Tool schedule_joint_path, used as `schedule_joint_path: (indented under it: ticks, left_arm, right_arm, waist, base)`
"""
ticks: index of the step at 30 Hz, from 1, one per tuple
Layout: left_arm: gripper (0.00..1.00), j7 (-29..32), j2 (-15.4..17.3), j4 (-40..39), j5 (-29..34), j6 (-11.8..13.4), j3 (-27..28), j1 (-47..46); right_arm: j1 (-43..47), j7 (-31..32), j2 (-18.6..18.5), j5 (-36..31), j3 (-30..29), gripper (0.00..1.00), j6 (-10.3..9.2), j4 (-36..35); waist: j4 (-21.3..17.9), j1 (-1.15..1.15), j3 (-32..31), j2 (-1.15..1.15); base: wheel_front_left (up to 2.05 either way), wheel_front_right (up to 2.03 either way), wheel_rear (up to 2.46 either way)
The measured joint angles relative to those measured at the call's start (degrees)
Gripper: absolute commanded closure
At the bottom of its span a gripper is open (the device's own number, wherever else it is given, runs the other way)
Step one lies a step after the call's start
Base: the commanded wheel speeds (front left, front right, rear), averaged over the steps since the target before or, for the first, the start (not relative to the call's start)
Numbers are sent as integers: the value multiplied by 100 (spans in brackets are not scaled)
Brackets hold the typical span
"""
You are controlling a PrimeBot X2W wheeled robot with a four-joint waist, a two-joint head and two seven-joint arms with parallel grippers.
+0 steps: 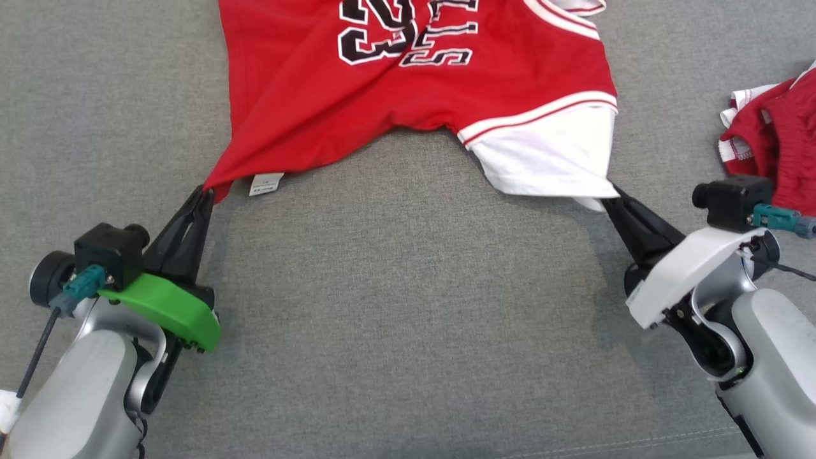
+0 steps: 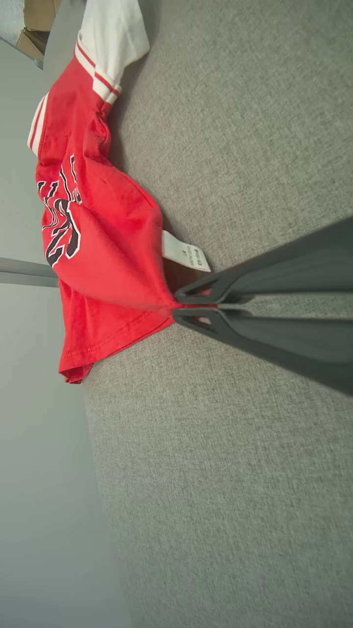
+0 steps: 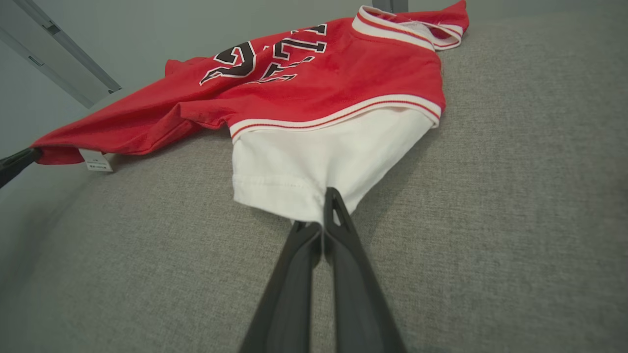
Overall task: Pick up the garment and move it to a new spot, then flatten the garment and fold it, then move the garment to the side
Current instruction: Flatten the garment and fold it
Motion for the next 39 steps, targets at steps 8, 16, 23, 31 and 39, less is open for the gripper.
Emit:
schedule_joint_path:
  ticks: [8, 16, 23, 31, 39]
  left_arm:
    - [100, 12, 289, -15, 54, -51, -158, 578]
    - [100, 10, 349, -33, 57, -51, -244, 1157]
    - [100, 1, 339, -179, 56, -42, -331, 1642]
    - [100, -48, 231, -420, 16, 80, -331, 1879]
    - [100, -43, 627, -821, -36, 165, -87, 1962]
  right_arm:
    - [797, 602, -556, 96, 183, 100, 36, -230]
    - [1758, 1025, -777, 608, 52, 100, 34, -581]
    - [2418, 1426, -1023, 965, 32, 100, 30, -907]
    - [2978, 1561, -1170, 1205, -90, 100, -101, -1302]
    - [3186, 1562, -1376, 1260, -387, 100, -225, -1622]
  waist:
    - [27, 0, -488, 0]
    - [66, 0, -893, 0]
    - [24, 0, -1079, 0]
    - [-17, 0, -1099, 0]
    - [18, 0, -1115, 0]
  base:
    - [0, 0, 0]
    - [0, 0, 0]
    - [0, 0, 0]
    - [0, 0, 0]
    - [0, 0, 0]
